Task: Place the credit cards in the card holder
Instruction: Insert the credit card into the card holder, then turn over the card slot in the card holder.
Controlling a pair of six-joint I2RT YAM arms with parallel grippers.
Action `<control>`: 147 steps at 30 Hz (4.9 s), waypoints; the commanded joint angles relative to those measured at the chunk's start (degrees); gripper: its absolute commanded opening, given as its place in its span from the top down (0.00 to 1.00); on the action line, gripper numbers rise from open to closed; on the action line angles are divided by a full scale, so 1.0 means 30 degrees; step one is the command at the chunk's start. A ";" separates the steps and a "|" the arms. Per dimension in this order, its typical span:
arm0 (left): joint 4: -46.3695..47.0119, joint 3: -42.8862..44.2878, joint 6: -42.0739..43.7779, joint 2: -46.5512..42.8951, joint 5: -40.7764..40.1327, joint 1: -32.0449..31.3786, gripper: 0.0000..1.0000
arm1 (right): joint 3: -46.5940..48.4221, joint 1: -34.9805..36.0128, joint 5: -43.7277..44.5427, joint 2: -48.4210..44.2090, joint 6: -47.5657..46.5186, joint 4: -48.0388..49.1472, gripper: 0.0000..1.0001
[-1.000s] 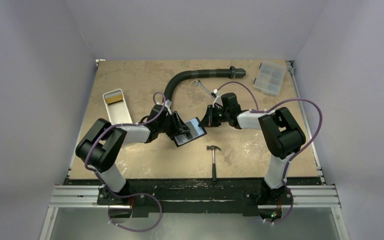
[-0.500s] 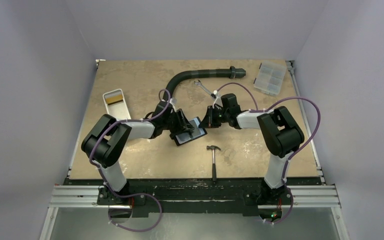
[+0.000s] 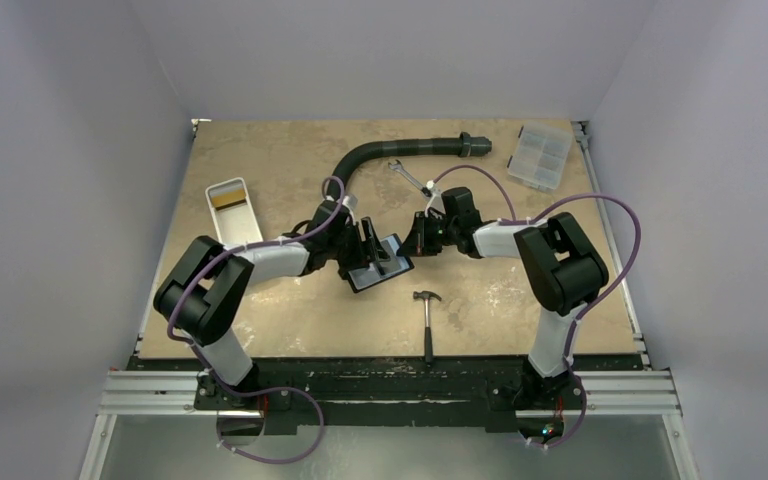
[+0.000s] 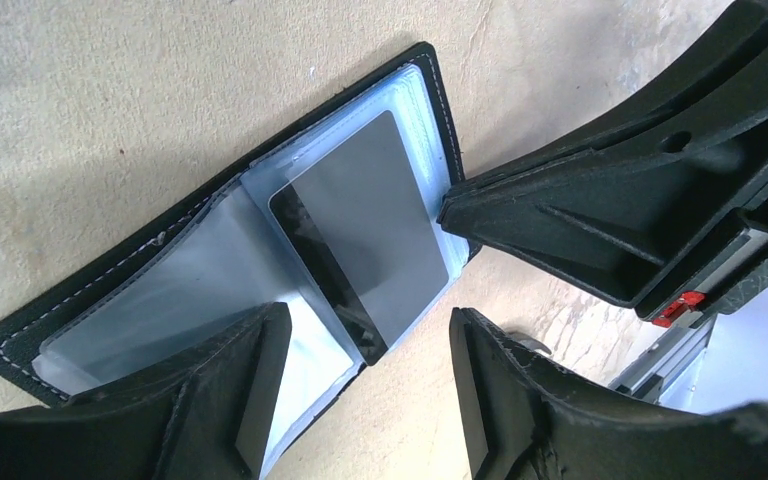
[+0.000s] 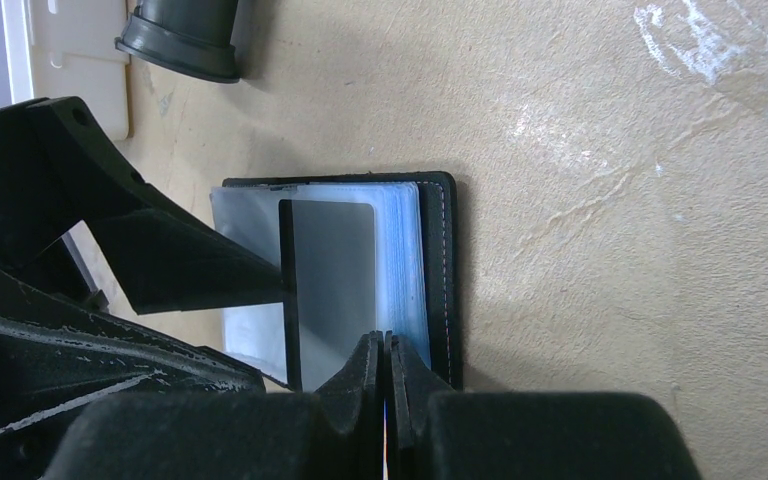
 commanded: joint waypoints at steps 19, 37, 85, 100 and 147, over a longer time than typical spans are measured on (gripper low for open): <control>0.1211 0.0509 -0.0710 0.1289 0.0104 -0.1065 0.35 | -0.0944 -0.0554 -0.2168 -0.0683 0.1281 0.2406 0.89; 0.0186 -0.0088 0.0216 -0.0512 0.1245 0.0076 0.66 | -0.1668 -0.1350 -0.2806 -0.1122 0.1485 0.3283 0.73; 0.1995 -0.1283 -0.0273 0.2540 0.0737 0.0014 1.00 | -0.1560 -0.0561 -0.0801 -0.2232 0.0133 0.1613 0.56; 0.1961 -0.1265 -0.0215 0.2540 0.0778 0.0014 1.00 | -0.1523 -0.0500 -0.1583 -0.1508 0.0343 0.2106 0.55; 0.2225 -0.1560 -0.0259 0.2423 0.0712 0.0021 1.00 | -0.1301 -0.0010 -0.0720 -0.1717 -0.0239 0.1321 0.60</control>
